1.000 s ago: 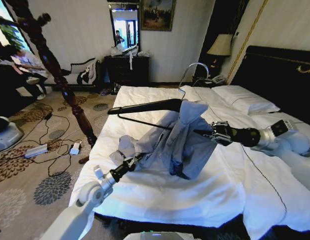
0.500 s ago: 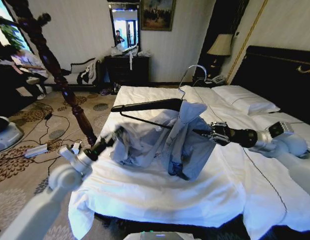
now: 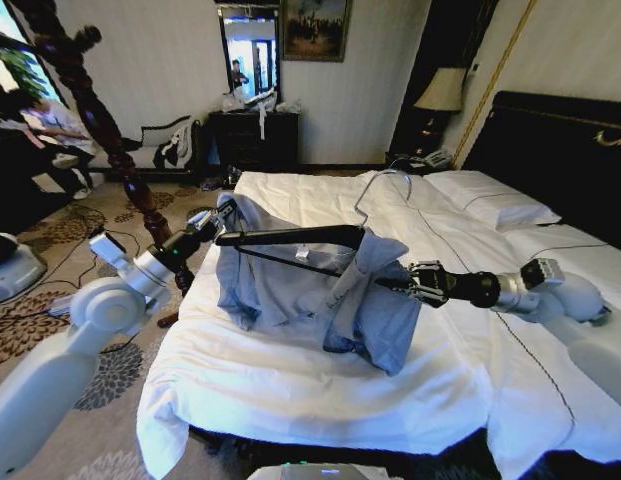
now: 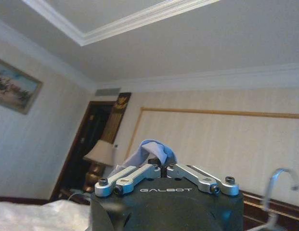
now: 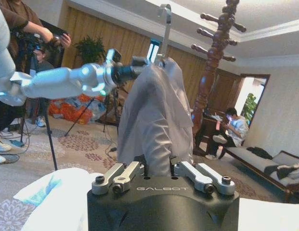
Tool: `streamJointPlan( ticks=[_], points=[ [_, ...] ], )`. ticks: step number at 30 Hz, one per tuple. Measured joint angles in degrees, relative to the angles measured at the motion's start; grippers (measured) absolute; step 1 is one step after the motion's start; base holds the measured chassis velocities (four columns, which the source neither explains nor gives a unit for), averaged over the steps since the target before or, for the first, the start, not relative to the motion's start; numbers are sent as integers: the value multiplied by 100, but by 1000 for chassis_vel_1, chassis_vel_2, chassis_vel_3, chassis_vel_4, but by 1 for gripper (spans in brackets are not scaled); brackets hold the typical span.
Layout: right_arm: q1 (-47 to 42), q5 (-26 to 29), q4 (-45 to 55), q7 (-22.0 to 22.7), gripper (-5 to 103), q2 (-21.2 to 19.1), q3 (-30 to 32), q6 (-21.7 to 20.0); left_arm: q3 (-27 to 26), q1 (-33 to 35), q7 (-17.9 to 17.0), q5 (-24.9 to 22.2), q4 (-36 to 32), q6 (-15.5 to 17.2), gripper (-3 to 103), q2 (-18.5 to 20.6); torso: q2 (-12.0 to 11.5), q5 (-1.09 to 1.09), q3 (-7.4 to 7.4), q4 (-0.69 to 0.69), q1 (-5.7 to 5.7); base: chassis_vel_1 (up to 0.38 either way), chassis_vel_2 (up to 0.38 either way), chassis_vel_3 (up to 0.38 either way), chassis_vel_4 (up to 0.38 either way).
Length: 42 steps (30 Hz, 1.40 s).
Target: Pick up the clothes from the bed and hang them on the clothes hanger.
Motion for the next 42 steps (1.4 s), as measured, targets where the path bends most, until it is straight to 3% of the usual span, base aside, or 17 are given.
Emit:
streamJointPlan(
  ticks=[9, 23, 28, 35, 39, 42],
  points=[
    [62, -39, -134, 60, 20, 22, -84, 16, -138, 114, -21, -24, -167, 9, 0, 34, 1, -2, 0, 1, 0, 0, 0, 0, 0],
    [3, -379, -443, 149, 19, 26, -92, 37, -910, 146, -105, -400, -494, 37, 0, 428, 1, -1, 0, -1, 0, 0, 0, 0, 0],
    [11, -398, -415, 393, 19, 30, -125, 38, -1023, 242, -131, -456, -726, 61, 0, 466, 1, -1, 0, 0, 0, 0, 0, 0, 0],
    [147, -554, -403, 1430, 19, 131, -399, 5, -314, 140, -152, 30, -1001, 94, 0, 464, 1, -1, 0, -1, 0, 0, 0, 0, 0],
    [256, -531, -283, 1795, 19, 265, -629, -35, 37, 83, -81, 367, -949, 100, 0, 428, 0, -1, 0, -1, 0, 0, 0, 0, 0],
    [322, -531, -197, 1795, 19, 352, -791, -36, 163, 6, -27, 477, -847, 109, 0, 413, 0, -2, 0, 0, 0, 0, 0, 0, 0]
  ],
)
